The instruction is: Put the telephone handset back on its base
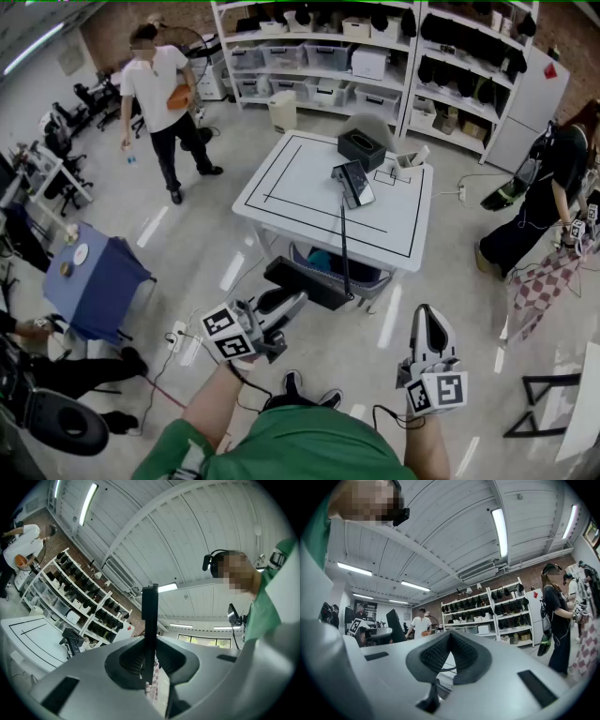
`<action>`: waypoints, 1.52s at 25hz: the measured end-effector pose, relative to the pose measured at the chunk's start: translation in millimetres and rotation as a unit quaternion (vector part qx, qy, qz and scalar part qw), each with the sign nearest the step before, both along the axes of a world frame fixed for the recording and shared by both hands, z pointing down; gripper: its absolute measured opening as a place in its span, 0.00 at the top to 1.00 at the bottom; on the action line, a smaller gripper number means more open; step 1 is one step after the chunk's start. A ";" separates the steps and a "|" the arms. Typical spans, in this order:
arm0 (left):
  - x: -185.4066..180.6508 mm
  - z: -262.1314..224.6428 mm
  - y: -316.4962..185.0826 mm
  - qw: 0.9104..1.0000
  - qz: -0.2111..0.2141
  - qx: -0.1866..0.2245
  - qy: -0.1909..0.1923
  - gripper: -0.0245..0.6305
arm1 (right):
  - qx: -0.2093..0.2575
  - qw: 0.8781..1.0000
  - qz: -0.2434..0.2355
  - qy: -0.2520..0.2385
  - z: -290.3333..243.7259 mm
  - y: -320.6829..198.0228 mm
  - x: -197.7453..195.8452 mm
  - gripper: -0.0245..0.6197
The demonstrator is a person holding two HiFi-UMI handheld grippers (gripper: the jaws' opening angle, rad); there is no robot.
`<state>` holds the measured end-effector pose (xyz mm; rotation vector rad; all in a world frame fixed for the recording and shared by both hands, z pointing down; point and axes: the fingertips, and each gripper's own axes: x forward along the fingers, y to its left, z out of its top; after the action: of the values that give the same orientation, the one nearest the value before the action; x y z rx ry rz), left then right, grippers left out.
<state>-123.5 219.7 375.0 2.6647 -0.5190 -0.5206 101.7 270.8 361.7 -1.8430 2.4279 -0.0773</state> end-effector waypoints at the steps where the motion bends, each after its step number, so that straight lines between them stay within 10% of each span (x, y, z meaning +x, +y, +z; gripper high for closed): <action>1: 0.7 -0.1 0.3 1.000 -0.001 0.000 -0.001 0.84 | -0.001 1.000 -0.001 0.000 0.6 1.0 0.5 0.93; 17: 4.0 -13.6 -11.9 1.000 -0.022 0.009 -0.006 0.84 | 0.007 1.000 -0.004 -0.027 -6.6 5.1 11.0 0.93; 38: 13.4 -5.5 -185.2 0.999 0.041 0.019 0.026 0.84 | -0.006 0.999 0.032 0.017 -12.7 -173.4 8.8 0.93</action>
<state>-110.1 34.5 369.4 2.6869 -0.3863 -0.5779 110.5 97.4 349.0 -1.9418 2.3925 -0.0578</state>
